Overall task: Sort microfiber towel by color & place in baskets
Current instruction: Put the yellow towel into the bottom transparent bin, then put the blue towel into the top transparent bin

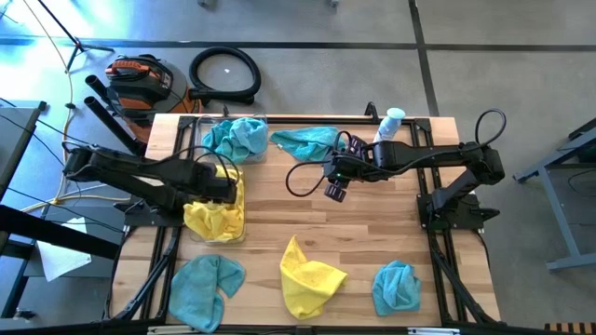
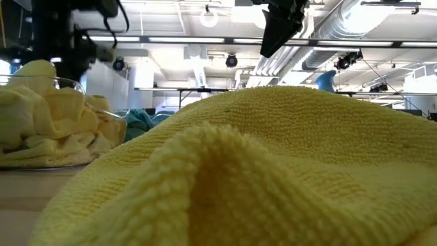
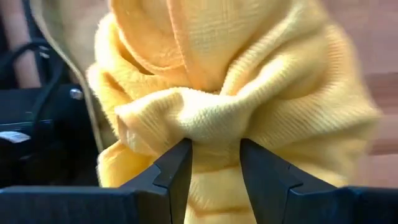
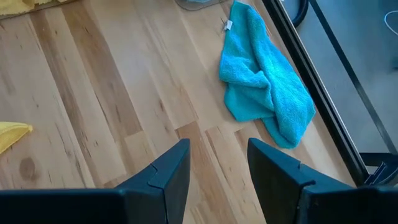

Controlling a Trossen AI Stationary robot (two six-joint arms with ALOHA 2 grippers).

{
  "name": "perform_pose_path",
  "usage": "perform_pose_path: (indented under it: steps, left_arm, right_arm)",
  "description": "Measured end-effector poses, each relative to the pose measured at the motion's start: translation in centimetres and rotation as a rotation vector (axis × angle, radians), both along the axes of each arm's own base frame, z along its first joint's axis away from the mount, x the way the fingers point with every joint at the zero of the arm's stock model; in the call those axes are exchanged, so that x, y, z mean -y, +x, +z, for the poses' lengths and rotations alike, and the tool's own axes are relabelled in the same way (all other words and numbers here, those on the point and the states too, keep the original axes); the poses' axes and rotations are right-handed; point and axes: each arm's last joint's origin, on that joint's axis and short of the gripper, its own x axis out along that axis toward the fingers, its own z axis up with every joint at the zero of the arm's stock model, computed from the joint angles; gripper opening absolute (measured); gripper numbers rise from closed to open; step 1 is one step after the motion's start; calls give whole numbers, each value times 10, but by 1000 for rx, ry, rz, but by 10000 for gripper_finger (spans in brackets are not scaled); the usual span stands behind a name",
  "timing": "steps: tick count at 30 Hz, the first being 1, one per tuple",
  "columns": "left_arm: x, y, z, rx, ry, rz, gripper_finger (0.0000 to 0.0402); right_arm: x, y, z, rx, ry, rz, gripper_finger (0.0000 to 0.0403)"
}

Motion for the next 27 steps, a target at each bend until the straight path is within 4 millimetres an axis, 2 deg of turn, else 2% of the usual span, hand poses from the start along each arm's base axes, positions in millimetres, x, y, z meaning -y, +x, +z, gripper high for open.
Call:
perform_pose_path:
  steps: [6,11,20,27]
  left_arm:
    - [1,-2,42,-3,63,-13,124]
    - [6,-2,64,36,88,-84,124]
    - [32,6,71,125,144,-420,124]
    - [54,2,69,158,172,-579,124]
  right_arm:
    - [0,0,0,16,18,-34,156]
    - [-7,-1,0,34,46,-71,156]
    - [-49,-19,-6,-29,134,-175,156]
    - [-84,-43,-10,-66,238,-397,156]
